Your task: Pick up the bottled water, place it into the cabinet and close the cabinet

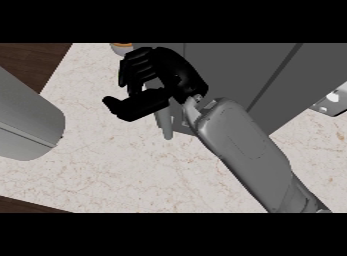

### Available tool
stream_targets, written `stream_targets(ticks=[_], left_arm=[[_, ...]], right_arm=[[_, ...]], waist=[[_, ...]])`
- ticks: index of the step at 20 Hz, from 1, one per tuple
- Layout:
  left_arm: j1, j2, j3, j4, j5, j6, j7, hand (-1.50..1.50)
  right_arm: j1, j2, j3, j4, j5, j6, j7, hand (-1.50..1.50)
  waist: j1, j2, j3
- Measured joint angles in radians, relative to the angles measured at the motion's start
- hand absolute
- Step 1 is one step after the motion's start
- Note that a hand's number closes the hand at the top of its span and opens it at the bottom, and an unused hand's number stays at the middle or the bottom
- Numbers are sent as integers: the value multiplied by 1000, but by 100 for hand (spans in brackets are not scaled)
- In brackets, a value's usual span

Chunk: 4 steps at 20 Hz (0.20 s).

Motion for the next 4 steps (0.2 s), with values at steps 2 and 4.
stream_targets(ticks=[2,4], left_arm=[[1,-2,3,9,-2,-7,-4,-150],[8,-9,2,9,-4,-9,-9,-150]], right_arm=[[-9,0,11,10,-29,-29,-7,-150],[-16,0,20,22,-51,-48,-20,-150]], waist=[[-4,-1,-2],[-5,-3,-3]])
